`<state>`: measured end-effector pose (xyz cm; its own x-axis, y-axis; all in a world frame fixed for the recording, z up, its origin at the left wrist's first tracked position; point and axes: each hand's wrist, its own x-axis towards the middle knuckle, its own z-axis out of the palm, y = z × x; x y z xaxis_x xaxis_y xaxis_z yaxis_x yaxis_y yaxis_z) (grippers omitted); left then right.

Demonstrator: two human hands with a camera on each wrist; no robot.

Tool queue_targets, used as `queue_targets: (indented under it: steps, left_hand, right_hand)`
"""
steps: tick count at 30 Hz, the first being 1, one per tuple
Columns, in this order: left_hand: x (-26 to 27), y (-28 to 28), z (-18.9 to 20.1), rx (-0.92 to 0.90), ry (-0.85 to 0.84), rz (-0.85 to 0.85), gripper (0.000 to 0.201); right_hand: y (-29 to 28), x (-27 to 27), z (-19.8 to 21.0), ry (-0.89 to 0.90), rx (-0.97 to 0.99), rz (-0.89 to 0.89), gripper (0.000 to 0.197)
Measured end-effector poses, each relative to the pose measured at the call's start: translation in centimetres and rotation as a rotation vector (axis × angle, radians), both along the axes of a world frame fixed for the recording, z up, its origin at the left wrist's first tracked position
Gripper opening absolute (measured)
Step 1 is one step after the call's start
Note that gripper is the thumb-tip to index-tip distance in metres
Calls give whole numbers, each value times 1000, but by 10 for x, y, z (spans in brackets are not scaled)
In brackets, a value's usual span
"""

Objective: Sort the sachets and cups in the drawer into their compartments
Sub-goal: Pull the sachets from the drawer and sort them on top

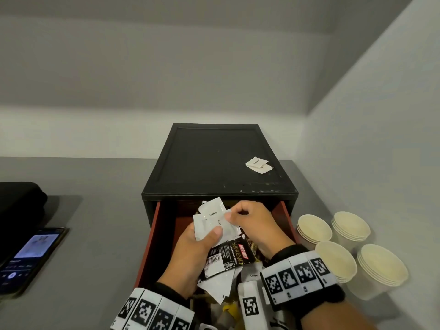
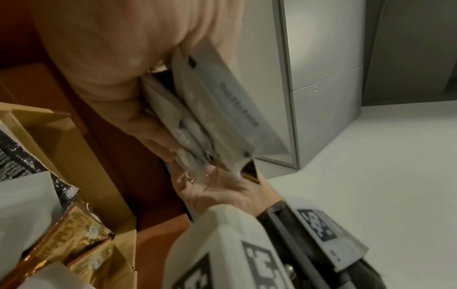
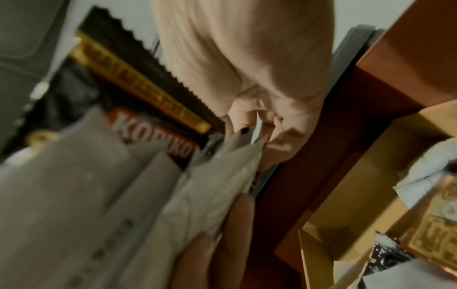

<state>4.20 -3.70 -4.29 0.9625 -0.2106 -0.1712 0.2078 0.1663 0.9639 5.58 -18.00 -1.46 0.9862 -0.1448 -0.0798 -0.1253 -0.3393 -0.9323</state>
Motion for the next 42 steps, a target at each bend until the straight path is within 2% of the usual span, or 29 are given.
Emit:
queue_targets:
  steps: [10,16,22,27,28,30,32,35,37,39,42]
  left_hand:
    - [-4,-3,-3,-18,103,-17,19]
    - [-4,2,-8,-12,163,46,17]
    - [-2,7,-8,5,172,70,18]
    - [-1,10,-2,22,145,84,18]
    - [-1,10,0,24,140,82,16]
    - [0,11,2,26,133,77,15]
    - [1,10,2,42,118,65,14]
    - [3,7,1,55,96,60,18]
    - [4,7,2,51,92,51,19]
    - [5,7,5,44,90,36,18]
    - [9,9,11,46,72,31,18]
  right_hand:
    - [-10,-6,-7,39,86,-84,27]
    - [-28,0,-21,143,280,-365,12]
    - [-37,13,-40,209,313,-478,11]
    - [-31,26,-41,240,199,-372,43]
    - [-29,26,-38,244,202,-350,42]
    - [-23,23,-25,213,185,-267,24]
    - [-11,14,-2,179,126,-111,9]
    - [5,12,20,96,-53,97,19]
    - [12,18,25,29,-193,131,18]
    - [13,24,27,-12,-240,116,3]
    - [7,34,30,-3,-182,77,14]
